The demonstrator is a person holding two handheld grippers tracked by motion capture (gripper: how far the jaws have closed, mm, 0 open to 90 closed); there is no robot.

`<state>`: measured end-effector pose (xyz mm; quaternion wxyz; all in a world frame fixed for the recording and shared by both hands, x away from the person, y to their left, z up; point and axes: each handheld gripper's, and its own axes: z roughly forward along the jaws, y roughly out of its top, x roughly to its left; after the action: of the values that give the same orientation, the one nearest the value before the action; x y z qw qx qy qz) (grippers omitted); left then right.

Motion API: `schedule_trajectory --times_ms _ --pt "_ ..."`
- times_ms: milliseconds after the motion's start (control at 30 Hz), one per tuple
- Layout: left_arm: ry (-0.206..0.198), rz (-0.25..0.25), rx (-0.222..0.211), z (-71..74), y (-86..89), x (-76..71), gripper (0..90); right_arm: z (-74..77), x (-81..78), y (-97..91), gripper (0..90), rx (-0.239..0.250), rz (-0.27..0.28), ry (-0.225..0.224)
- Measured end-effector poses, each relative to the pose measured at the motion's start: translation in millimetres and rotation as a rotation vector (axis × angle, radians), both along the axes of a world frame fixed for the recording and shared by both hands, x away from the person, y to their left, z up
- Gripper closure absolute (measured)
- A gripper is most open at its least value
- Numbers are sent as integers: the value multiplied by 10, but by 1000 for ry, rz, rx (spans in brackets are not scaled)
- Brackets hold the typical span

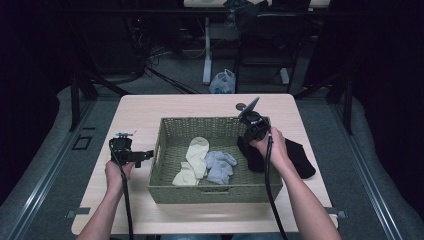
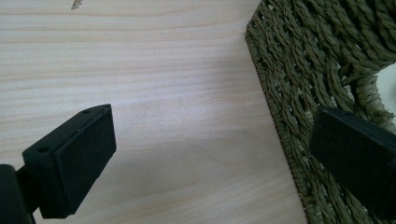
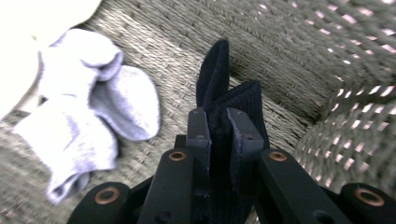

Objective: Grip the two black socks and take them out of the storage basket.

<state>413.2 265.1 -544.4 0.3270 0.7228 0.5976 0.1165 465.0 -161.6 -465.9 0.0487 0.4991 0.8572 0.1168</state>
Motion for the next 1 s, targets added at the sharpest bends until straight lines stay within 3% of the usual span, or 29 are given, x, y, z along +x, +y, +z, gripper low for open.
schedule_trajectory --times_ms 33,100,500,1000 --pt "2 0 0 1 0 0 10 25 -22 -1 809 17 -9 -21" --pt "7 -2 2 5 0 1 10 113 -45 -20 810 36 3 -20" --pt "-3 4 -3 -3 -13 2 10 503 -153 -62 810 72 42 -61" --pt "-5 4 -4 -3 -16 3 10 886 -205 -114 807 73 65 -101"
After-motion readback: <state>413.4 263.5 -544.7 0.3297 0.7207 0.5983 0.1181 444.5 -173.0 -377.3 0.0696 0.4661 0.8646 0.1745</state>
